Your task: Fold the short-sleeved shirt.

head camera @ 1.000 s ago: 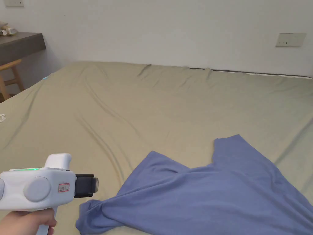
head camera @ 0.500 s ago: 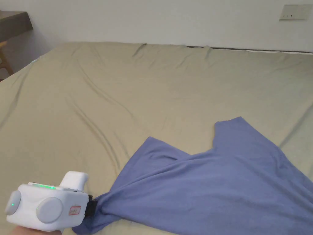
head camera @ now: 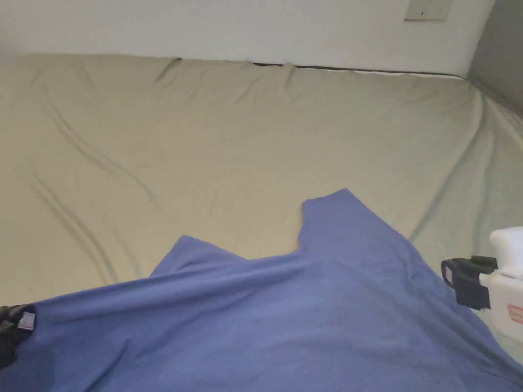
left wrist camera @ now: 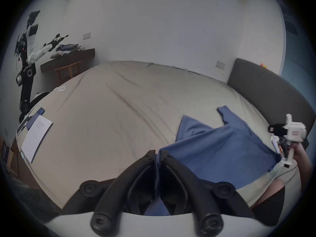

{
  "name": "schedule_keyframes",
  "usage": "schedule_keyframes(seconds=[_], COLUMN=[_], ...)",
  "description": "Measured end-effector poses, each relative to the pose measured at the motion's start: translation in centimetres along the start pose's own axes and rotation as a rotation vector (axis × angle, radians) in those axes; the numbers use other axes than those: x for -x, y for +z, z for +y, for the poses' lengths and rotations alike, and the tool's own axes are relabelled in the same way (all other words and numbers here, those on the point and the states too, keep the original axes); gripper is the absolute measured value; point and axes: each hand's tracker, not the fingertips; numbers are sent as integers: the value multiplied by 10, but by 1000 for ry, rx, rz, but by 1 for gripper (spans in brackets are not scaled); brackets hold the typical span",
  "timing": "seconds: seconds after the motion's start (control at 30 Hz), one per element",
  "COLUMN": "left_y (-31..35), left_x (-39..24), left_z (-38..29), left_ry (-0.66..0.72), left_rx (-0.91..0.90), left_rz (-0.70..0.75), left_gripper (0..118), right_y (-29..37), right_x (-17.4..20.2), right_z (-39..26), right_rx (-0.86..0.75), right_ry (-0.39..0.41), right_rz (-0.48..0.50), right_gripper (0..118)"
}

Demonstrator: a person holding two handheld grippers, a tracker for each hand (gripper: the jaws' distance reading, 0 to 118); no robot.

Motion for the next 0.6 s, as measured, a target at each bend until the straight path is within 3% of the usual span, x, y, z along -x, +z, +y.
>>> schedule_keyframes(seconds=[0.03,0.07,0.13,0.23,0.33,0.37,0.4,0.5,0.57,0.6], left_y=[0,1,0,-8,-15,-17,-18,-19,-18,-15], left_x=[-1,-3,-8,-9,-10,-11,-12,-7,-8,-4], left_z=[4,7,12,18,18,17,17,17,22,25], left_ry=[0,-7,-34,-15,-28,-36,-40,-29,-39,-44], left_rx=[-2,-8,-46,-27,-6,-3,-1,-2,-13,-33], left_rz=[-7,-12,6,2,11,10,9,2,-3,-12], left_gripper=[3,3,3,3,3,3,3,3,3,3], right_y=[-26,-47,-87,-140,-169,-170,-153,-140,-129,-123], right_x=[-15,-22,-34,-43,-36,-32,-29,-21,-11,-6], right_z=[9,17,28,29,10,2,-1,-11,-11,-11], right_rx=[32,51,43,153,292,325,165,177,173,162], right_ry=[1,0,-34,-159,-151,-152,-188,-207,-160,-143], right_rz=[-20,-54,-101,-32,-49,-54,-75,-42,-40,-31], right_gripper=[72,78,78,91,86,80,75,60,38,17])
